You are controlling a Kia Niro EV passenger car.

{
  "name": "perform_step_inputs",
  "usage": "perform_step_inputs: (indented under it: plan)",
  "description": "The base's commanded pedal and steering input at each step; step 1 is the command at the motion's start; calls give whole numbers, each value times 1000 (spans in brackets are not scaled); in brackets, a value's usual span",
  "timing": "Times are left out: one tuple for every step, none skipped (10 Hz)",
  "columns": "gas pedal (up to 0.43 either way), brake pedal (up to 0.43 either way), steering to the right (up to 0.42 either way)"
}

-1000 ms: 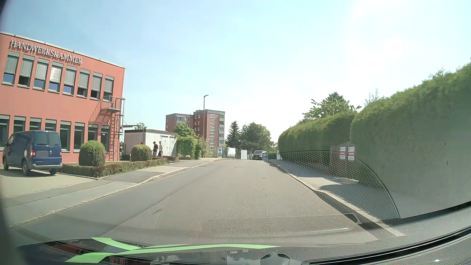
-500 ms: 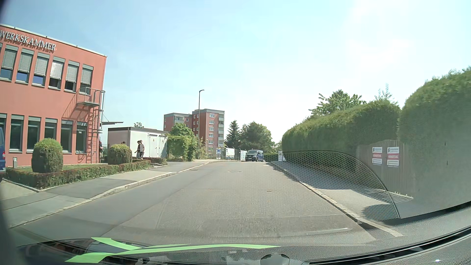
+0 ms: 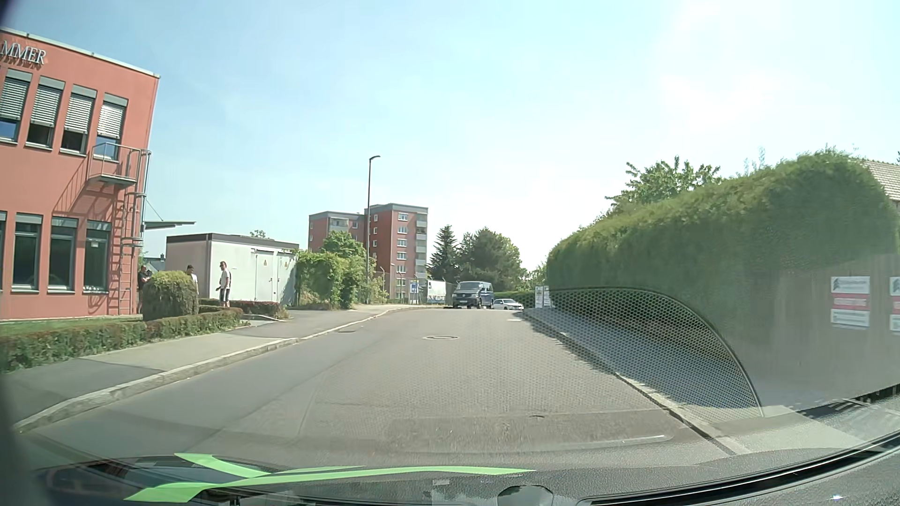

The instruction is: Follow the waypoints while adhering to traffic rules and regulations

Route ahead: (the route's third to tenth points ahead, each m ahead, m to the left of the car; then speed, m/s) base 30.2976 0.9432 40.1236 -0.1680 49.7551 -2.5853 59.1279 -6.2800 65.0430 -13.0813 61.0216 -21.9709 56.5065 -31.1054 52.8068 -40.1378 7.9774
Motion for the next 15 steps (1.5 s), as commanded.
perform_step_inputs:
  plan:
    - [79, 0, -2]
    - [79, 0, -1]
    - [79, 0, -1]
    - [79, 0, -1]
    - [59, 0, 0]
    - [47, 0, 0]
    - [20, 0, 1]
    - [0, 0, 1]
    - [0, 0, 2]
    - [0, 0, 3]
    - [0, 0, 3]
    - [0, 0, 3]
    - [0, 0, 3]
    - [0, 0, 2]
    - [0, 0, 3]
